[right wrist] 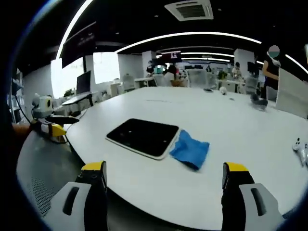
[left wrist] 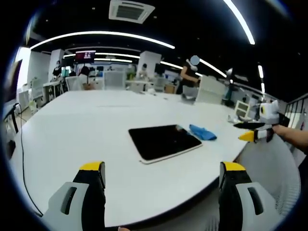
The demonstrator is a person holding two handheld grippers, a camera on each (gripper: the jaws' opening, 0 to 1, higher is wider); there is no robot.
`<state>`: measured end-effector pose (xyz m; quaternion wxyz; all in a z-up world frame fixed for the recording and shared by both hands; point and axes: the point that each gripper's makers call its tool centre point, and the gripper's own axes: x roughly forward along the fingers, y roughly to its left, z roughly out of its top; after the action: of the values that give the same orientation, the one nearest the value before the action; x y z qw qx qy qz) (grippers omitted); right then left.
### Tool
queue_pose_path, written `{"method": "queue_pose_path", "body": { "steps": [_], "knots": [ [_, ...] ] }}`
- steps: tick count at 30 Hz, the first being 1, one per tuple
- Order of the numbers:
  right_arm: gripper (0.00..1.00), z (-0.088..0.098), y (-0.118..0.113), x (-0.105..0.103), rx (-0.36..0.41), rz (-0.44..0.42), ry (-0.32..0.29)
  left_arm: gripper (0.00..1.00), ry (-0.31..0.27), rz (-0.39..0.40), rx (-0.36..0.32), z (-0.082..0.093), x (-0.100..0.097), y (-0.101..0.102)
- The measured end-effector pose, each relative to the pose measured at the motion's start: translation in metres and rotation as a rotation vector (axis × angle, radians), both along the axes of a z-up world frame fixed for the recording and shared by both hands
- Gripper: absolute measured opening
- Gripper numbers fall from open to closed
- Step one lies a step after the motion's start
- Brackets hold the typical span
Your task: Wipe the mirror surface with the cleaning cloth until all visible marks leave the cleaned area.
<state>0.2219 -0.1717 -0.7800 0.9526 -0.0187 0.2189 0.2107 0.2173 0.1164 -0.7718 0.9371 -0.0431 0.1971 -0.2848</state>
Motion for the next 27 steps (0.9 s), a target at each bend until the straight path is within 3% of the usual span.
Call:
{"method": "queue_pose_path", "body": {
  "steps": [4,27],
  "knots": [
    [0.99,-0.0028,-0.0012,0.0022,0.041,-0.01,0.028,0.99,-0.003,0.01,-0.003,0.0007,0.0015,0.0013],
    [0.96,-0.0047,0.0001,-0.0028,0.09,0.011,0.057,0.99,0.001,0.024,0.002,-0.0007,0.002,0.0035]
  ]
}}
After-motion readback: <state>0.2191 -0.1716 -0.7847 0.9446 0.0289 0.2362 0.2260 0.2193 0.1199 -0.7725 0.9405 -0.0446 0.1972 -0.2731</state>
